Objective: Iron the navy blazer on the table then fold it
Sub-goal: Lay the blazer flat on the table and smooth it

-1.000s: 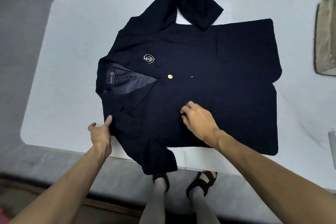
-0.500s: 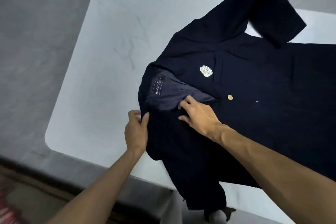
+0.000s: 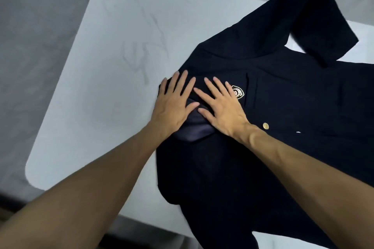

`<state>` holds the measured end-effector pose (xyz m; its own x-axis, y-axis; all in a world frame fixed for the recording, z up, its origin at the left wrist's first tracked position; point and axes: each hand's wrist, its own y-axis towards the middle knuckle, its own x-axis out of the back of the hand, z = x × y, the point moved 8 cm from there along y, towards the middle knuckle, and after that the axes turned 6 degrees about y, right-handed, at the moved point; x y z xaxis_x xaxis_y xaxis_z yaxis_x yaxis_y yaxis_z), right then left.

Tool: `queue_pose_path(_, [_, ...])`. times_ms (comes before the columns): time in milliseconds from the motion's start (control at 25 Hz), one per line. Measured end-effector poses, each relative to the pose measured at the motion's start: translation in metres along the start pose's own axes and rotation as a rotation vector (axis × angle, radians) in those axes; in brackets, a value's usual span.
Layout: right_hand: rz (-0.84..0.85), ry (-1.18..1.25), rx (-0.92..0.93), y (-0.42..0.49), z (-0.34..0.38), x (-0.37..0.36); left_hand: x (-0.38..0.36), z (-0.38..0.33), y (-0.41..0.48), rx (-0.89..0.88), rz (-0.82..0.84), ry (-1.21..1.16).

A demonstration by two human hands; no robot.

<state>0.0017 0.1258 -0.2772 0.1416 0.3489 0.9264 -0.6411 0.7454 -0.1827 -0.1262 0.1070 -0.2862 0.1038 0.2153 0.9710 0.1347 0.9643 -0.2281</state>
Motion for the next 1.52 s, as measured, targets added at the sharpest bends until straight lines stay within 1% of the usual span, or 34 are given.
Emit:
queue_pose_path(40, [-0.063, 0.066, -0.014, -0.007, -0.010, 0.015, -0.003, -0.001, 0.001, 0.008, 0.011, 0.008])
queue_pose_path(80, [-0.162, 0.102, -0.087, -0.021, -0.028, 0.032, -0.001, -0.002, 0.001, 0.041, 0.020, 0.001])
queue_pose_path(120, [-0.266, 0.097, -0.218, -0.043, -0.054, 0.047, 0.006, -0.006, 0.000, 0.089, 0.014, -0.023])
queue_pose_path(160, [-0.333, 0.076, -0.379, -0.074, -0.084, 0.058, 0.017, -0.015, -0.002, 0.125, -0.006, -0.058])
queue_pose_path(200, [-0.359, 0.056, -0.525, -0.107, -0.111, 0.062, 0.028, -0.028, -0.005, 0.133, -0.024, -0.089])
queue_pose_path(240, [-0.346, 0.043, -0.633, -0.137, -0.133, 0.060, 0.035, -0.045, -0.010, 0.104, -0.033, -0.102])
queue_pose_path(280, [-0.305, 0.030, -0.702, -0.164, -0.152, 0.055, 0.040, -0.067, -0.014, 0.047, -0.029, -0.098])
queue_pose_path(320, [-0.249, 0.012, -0.732, -0.184, -0.168, 0.048, 0.041, -0.090, -0.018, -0.014, -0.020, -0.081])
queue_pose_path(400, [-0.160, -0.037, -0.704, -0.206, -0.189, 0.034, 0.032, -0.124, -0.017, -0.085, 0.016, -0.014])
queue_pose_path(440, [-0.141, -0.060, -0.677, -0.213, -0.196, 0.030, 0.024, -0.133, -0.013, -0.096, 0.041, 0.019])
queue_pose_path(560, [-0.147, -0.072, -0.622, -0.222, -0.210, 0.027, 0.001, -0.137, -0.005, -0.077, 0.066, 0.080])
queue_pose_path(680, [-0.148, -0.059, -0.673, -0.246, -0.230, 0.026, 0.001, -0.156, -0.008, -0.096, 0.027, 0.081])
queue_pose_path(800, [-0.157, -0.047, -0.726, -0.290, -0.256, 0.028, 0.009, -0.207, -0.002, -0.150, 0.008, 0.071])
queue_pose_path(920, [-0.167, -0.046, -0.728, -0.322, -0.280, 0.029, 0.012, -0.242, 0.002, -0.170, 0.005, 0.114])
queue_pose_path(1120, [-0.185, -0.045, -0.645, -0.313, -0.289, 0.033, 0.014, -0.232, 0.001, -0.079, 0.010, 0.119])
queue_pose_path(1240, [-0.253, -0.044, -0.646, -0.295, -0.276, 0.048, 0.025, -0.225, -0.001, -0.064, 0.010, 0.068])
queue_pose_path(1280, [-0.288, -0.032, -0.600, -0.276, -0.260, 0.056, 0.031, -0.218, -0.002, -0.046, -0.018, 0.041])
queue_pose_path(1320, [-0.303, -0.006, -0.501, -0.249, -0.237, 0.061, 0.036, -0.206, -0.002, 0.002, -0.038, 0.024])
queue_pose_path(1360, [-0.280, 0.014, -0.363, -0.217, -0.210, 0.060, 0.036, -0.188, -0.002, 0.068, -0.046, 0.025])
queue_pose_path(1400, [-0.211, 0.003, -0.222, -0.186, -0.180, 0.052, 0.032, -0.168, -0.004, 0.124, -0.034, 0.039])
queue_pose_path(1440, [-0.127, -0.034, -0.122, -0.162, -0.153, 0.038, 0.027, -0.150, -0.007, 0.148, -0.006, 0.063])
queue_pose_path(1480, [-0.058, -0.073, -0.083, -0.145, -0.136, 0.025, 0.022, -0.136, -0.011, 0.137, 0.031, 0.091])
queue_pose_path(1520, [-0.026, -0.089, -0.099, -0.136, -0.132, 0.018, 0.017, -0.129, -0.012, 0.108, 0.063, 0.125])
